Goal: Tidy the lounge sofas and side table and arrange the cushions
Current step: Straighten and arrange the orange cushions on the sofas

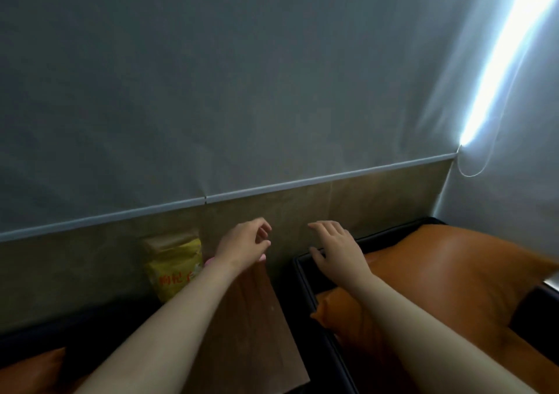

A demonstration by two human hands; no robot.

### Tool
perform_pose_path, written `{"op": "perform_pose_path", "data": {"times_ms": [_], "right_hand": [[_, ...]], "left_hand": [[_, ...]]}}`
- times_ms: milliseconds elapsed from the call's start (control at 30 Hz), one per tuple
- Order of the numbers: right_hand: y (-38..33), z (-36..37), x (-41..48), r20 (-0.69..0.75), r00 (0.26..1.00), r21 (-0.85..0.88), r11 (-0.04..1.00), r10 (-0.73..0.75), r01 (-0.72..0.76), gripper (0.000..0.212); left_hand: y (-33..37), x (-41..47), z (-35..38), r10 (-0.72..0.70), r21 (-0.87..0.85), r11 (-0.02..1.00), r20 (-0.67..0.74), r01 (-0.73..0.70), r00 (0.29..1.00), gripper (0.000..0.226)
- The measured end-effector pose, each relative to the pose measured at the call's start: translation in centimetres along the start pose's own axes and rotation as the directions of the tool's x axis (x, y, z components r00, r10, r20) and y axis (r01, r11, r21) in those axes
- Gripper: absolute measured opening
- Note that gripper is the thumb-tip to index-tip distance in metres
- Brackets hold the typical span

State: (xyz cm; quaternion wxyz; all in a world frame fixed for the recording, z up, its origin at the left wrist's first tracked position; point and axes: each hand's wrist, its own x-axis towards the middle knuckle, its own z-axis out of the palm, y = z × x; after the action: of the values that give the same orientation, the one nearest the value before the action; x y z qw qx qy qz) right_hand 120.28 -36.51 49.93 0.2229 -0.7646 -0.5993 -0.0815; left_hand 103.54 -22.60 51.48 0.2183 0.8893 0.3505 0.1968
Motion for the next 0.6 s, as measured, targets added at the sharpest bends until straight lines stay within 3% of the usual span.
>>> {"op": "perform_pose_path", "data": {"times_ms": [367,600], "right_hand": [[-1.3,-12.6,1.4,-0.27,0.962,-0.054,0.998,-0.031,0.017,0.047],[-1.6,-13.1,-0.1,-0.248,0.961,-0.008,0.992,0.123,-0.129,0.05]], "left_hand": [[10.4,1.0,-7.7,0.197,0.118,0.975,-0.075,-0.188,0.977,0.017],[12.8,-0.1,-7.0,0.341,0.175,0.927,-0.029,-0.331,0.94,0.021]]}}
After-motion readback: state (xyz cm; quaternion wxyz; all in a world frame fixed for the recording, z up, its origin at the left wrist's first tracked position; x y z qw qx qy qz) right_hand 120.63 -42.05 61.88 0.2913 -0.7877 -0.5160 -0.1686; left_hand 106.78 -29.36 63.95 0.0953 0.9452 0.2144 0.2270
